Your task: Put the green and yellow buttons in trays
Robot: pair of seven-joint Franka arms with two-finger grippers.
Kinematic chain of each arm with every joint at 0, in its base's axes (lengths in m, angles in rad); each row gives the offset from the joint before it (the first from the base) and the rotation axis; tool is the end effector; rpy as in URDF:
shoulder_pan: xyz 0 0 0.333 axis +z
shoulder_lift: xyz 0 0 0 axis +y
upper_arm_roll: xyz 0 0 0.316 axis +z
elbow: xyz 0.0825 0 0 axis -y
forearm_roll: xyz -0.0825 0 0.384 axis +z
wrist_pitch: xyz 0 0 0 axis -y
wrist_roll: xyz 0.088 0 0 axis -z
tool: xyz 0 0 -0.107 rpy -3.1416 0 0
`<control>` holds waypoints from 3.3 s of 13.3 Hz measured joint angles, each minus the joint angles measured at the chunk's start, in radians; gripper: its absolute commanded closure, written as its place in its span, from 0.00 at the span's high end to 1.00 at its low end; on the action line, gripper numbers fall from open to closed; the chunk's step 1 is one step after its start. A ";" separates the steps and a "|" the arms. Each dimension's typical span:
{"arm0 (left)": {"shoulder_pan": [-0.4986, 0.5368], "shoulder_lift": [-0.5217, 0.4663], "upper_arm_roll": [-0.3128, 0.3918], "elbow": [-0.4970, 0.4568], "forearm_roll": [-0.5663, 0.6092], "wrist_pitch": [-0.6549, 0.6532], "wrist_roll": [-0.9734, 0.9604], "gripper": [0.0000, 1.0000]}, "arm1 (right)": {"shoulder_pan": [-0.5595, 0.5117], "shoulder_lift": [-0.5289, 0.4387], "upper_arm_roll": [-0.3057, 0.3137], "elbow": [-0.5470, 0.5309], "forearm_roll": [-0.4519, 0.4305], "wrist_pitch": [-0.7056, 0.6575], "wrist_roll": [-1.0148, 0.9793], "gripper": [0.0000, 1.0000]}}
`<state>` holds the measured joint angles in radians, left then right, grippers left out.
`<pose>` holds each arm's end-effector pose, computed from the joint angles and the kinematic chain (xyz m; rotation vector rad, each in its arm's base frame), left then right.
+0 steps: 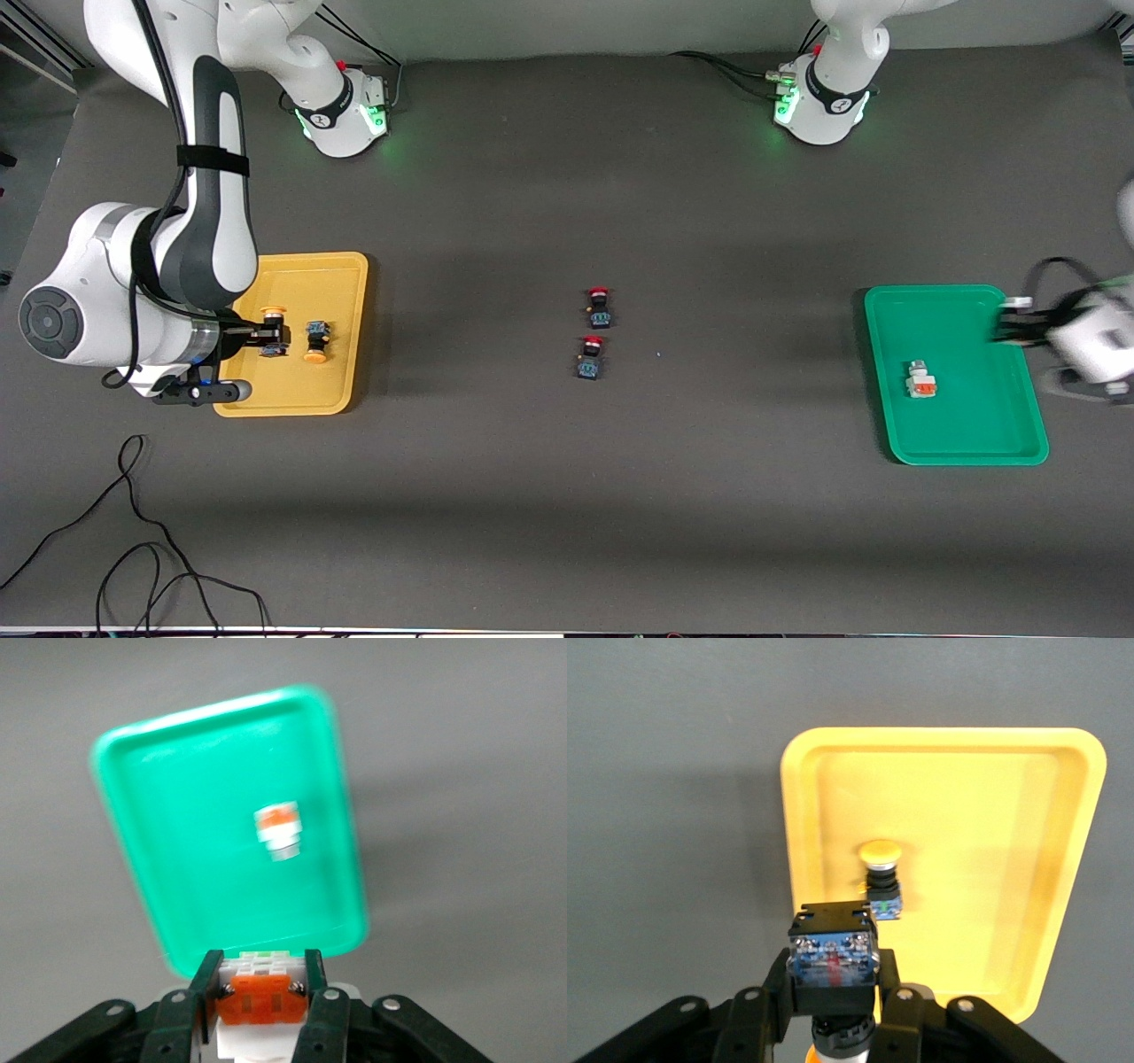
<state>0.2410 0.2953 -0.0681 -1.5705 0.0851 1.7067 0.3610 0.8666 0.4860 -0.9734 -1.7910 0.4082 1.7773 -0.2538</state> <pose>0.6207 0.1209 0.4596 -3.0949 0.3183 0.2640 0.6018 0.0189 0.3586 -3.0848 -0.0094 0.4041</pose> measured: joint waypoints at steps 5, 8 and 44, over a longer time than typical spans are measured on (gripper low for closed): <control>0.088 0.151 -0.004 -0.052 0.057 0.226 0.086 0.00 | -0.047 0.009 -0.012 -0.184 0.000 0.243 -0.180 0.00; 0.088 0.310 0.006 -0.056 0.062 0.404 0.085 0.00 | -0.046 0.026 -0.006 -0.282 0.000 0.409 -0.219 0.00; -0.119 -0.208 -0.076 0.035 -0.035 0.008 0.026 1.00 | 0.001 0.065 -0.408 0.524 0.199 -0.532 0.005 1.00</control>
<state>0.1224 0.0877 -0.1439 -1.5352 0.0498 1.7148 0.3867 0.8671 0.5515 -1.3817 -1.2670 0.6069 1.2458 -0.2492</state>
